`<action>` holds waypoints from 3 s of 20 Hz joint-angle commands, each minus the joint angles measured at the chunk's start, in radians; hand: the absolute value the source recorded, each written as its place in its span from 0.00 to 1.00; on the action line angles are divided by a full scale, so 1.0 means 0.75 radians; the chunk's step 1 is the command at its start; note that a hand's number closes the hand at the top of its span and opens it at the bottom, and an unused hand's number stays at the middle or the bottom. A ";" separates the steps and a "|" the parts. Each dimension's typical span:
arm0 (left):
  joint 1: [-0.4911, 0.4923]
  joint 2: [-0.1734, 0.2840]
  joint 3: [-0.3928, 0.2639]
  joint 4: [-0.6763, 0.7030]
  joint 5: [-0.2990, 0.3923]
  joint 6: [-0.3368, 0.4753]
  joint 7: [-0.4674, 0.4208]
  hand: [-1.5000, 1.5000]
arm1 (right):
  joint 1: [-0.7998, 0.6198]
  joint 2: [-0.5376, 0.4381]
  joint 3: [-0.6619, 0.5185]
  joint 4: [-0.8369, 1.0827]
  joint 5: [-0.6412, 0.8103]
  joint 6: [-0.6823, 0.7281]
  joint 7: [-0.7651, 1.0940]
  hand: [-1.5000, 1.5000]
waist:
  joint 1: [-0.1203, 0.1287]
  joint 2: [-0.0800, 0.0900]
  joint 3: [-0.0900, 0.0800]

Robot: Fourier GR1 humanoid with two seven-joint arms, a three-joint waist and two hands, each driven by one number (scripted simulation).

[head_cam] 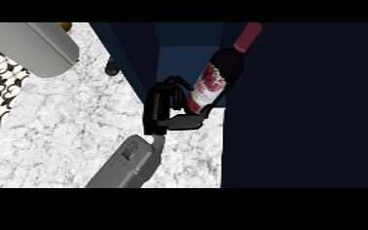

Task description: Pick up the wine, place it into the cabinet and close the cabinet

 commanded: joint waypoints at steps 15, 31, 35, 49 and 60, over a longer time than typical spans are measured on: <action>-0.120 0.000 0.123 0.555 0.352 -0.299 -0.362 1.00 | 0.127 0.015 0.014 -0.104 -0.026 0.028 0.019 0.00 | -0.010 0.002 0.000; -0.438 0.000 -0.004 0.809 0.640 -0.322 -0.375 1.00 | 0.053 0.021 0.004 0.024 -0.019 0.045 -0.058 0.00 | -0.024 0.005 0.000; -0.538 0.000 0.074 0.924 0.675 -0.392 -0.358 1.00 | 0.015 -0.008 -0.027 0.053 -0.060 0.047 -0.026 0.00 | -0.022 0.006 0.000; -0.663 0.000 0.020 1.123 0.748 -0.321 -0.357 1.00 | -0.076 0.035 0.078 0.058 0.058 -0.011 0.000 0.00 | -0.038 0.012 -0.001; -0.653 0.000 0.136 1.324 0.771 -0.467 -0.548 1.00 | -0.086 0.042 0.073 0.111 0.064 -0.006 -0.033 0.00 | -0.050 0.024 -0.002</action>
